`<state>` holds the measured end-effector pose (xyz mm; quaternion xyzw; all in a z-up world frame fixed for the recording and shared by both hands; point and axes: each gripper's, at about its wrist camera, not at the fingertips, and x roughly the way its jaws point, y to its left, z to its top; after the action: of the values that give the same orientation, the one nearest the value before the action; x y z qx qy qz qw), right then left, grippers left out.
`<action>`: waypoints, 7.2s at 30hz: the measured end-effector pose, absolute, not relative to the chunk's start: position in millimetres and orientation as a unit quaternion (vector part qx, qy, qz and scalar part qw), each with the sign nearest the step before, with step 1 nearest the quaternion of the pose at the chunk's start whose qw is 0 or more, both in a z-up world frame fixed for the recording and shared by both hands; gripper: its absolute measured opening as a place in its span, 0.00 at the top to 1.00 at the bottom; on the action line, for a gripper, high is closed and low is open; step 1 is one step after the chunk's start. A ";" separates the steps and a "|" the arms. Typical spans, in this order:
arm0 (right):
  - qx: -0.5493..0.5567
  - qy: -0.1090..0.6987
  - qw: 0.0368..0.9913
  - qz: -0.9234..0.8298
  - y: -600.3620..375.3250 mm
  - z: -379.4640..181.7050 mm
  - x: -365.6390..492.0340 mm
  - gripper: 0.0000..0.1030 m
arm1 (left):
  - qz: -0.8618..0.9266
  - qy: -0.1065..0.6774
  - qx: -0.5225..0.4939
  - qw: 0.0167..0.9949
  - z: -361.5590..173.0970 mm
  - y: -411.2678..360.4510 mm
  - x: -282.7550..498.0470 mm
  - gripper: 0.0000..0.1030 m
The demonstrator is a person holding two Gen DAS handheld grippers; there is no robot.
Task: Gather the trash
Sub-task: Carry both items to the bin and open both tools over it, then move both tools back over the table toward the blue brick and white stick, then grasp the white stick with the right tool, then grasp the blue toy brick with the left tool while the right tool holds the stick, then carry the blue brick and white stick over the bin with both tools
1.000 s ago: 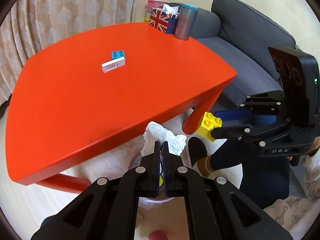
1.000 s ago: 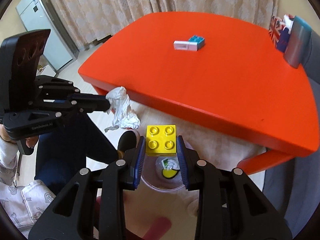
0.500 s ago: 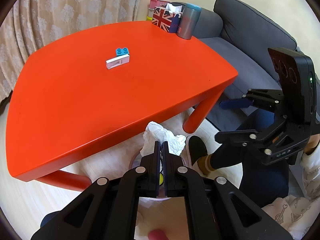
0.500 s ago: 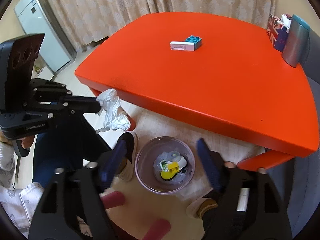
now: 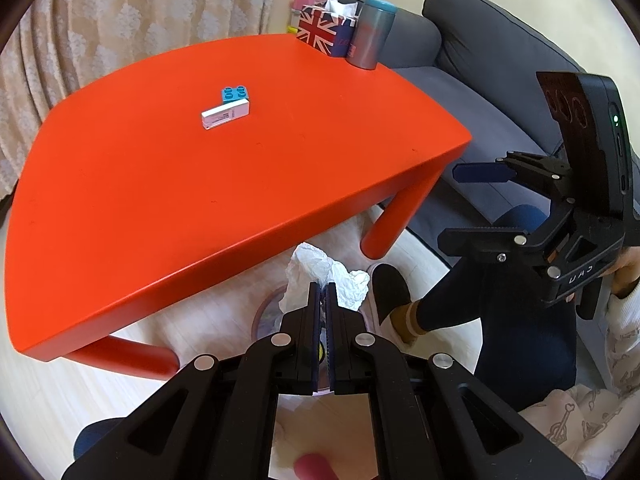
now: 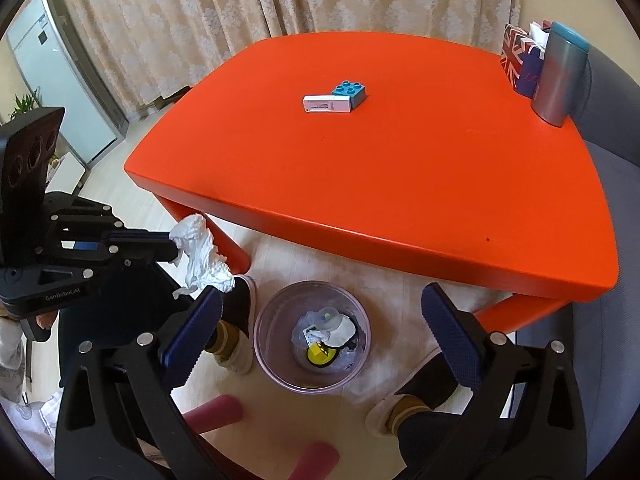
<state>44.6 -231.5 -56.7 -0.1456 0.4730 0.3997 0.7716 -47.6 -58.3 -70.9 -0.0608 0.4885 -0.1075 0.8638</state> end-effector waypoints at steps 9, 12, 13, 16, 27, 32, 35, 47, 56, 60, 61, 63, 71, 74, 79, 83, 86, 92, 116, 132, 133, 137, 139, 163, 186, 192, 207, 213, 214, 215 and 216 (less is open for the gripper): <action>-0.139 0.469 0.776 0.397 -234.8 -50.9 47.6 0.05 | -0.114 0.489 -0.058 0.863 -70.2 -61.8 -46.9 0.98; -0.136 0.468 0.778 0.396 -237.1 -49.2 48.6 0.05 | -0.116 0.486 -0.055 0.864 -69.4 -63.3 -45.9 0.98; -0.134 0.468 0.779 0.396 -237.6 -48.5 48.9 0.05 | -0.117 0.487 -0.055 0.864 -69.7 -64.1 -45.1 0.97; -0.131 0.466 0.781 0.395 -238.8 -46.1 50.8 0.05 | -0.118 0.486 -0.056 0.864 -70.9 -64.6 -44.3 0.92; -0.126 0.465 0.784 0.392 -242.8 -45.5 52.1 0.05 | -0.082 0.474 -0.072 0.874 -74.0 -55.6 -42.3 0.07; -0.125 0.466 0.783 0.392 -242.4 -46.6 52.4 0.05 | -0.068 0.477 -0.076 0.873 -75.4 -49.6 -41.4 0.07; -0.125 0.466 0.783 0.392 -242.4 -46.6 52.5 0.05 | -0.064 0.476 -0.078 0.874 -75.1 -47.5 -40.8 0.07; -0.122 0.463 0.786 0.391 -238.5 -44.5 59.6 0.05 | -0.038 0.462 -0.087 0.882 -67.6 -30.9 -33.0 0.07; -0.123 0.450 0.794 0.391 -209.0 -31.2 88.2 0.05 | -0.012 0.443 -0.097 0.891 -56.7 -8.3 -19.2 0.07; -0.126 0.445 0.796 0.391 -191.1 -25.6 104.5 0.05 | 0.000 0.434 -0.098 0.896 -50.7 3.4 -12.9 0.07; -0.127 0.444 0.796 0.391 -185.9 -25.0 108.5 0.05 | 0.003 0.432 -0.098 0.896 -49.3 6.7 -11.3 0.07; -0.127 0.442 0.797 0.391 -176.9 -24.8 116.0 0.05 | 0.007 0.430 -0.099 0.897 -47.6 11.9 -8.5 0.07; -0.145 0.444 0.796 0.386 -124.8 -37.0 147.3 0.05 | 0.014 0.426 -0.104 0.899 -45.7 23.2 -4.3 0.07; -0.149 0.450 0.793 0.383 -107.2 -44.8 157.4 0.05 | 0.015 0.424 -0.105 0.899 -46.4 25.4 -5.1 0.07; -0.152 0.462 0.789 0.375 -83.2 -60.9 170.2 0.05 | 0.016 0.426 -0.107 0.898 -47.7 31.4 -4.4 0.07; -0.153 0.471 0.786 0.370 -67.4 -72.0 178.3 0.05 | 0.018 0.426 -0.113 0.898 -49.5 35.4 -4.0 0.07; -0.151 0.478 0.784 0.366 -57.6 -80.3 183.6 0.05 | 0.017 0.428 -0.117 0.896 -52.4 37.8 -3.7 0.07; -0.154 0.494 0.780 0.352 -44.3 -98.0 193.3 0.20 | 0.020 0.430 -0.125 0.894 -55.5 42.2 -4.5 0.07; -0.155 0.486 0.784 0.353 -63.7 -89.0 194.3 0.44 | 0.012 0.433 -0.120 0.893 -61.6 46.0 18.6 0.07; -0.158 0.484 0.792 0.338 -106.6 -64.2 210.0 0.44 | -0.001 0.436 -0.086 0.896 -58.8 44.5 75.7 0.07; -0.158 0.483 0.792 0.338 -109.9 -62.3 211.1 0.44 | -0.003 0.435 -0.084 0.896 -58.8 43.3 79.9 0.07; -0.157 0.484 0.793 0.336 -120.5 -60.6 213.7 0.44 | -0.009 0.434 -0.078 0.897 -59.0 37.8 93.8 0.07; -0.158 0.485 0.793 0.334 -124.1 -60.6 215.7 0.44 | -0.011 0.436 -0.080 0.896 -59.7 36.4 101.8 0.07; -0.151 0.495 0.791 0.327 -156.3 -69.4 228.2 0.44 | -0.023 0.474 -0.058 0.878 -91.6 10.4 176.7 0.16; -0.155 0.460 0.801 0.349 -159.3 -47.0 205.2 0.44 | -0.030 0.464 -0.045 0.884 -68.8 2.0 144.6 0.69; -0.164 0.442 0.803 0.364 -163.7 -28.2 176.3 0.44 | -0.038 0.452 -0.051 0.890 -49.6 -4.2 106.5 0.69; -0.171 0.418 0.793 0.408 -198.1 -3.8 88.0 0.44 | -0.059 0.438 -0.041 0.896 -24.9 -34.7 15.1 0.69; -0.172 0.425 0.780 0.426 -212.0 -9.0 54.6 0.44 | -0.067 0.442 -0.044 0.893 -32.9 -45.1 -9.5 0.69; -0.172 0.427 0.778 0.427 -212.7 -10.1 52.7 0.44 | -0.069 0.446 -0.045 0.891 -36.4 -46.8 -14.0 0.69; -0.172 0.430 0.775 0.429 -214.1 -12.7 48.2 0.44 | -0.070 0.448 -0.046 0.890 -38.6 -47.5 -16.6 0.69; -0.173 0.434 0.772 0.431 -215.2 -15.7 44.3 0.44 | -0.070 0.450 -0.047 0.889 -40.0 -48.0 -19.3 0.69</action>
<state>44.3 -215.2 -15.7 -0.1731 0.4338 0.4311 0.7720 -19.3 -48.0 -40.0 -0.0468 0.4499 -0.0699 0.8891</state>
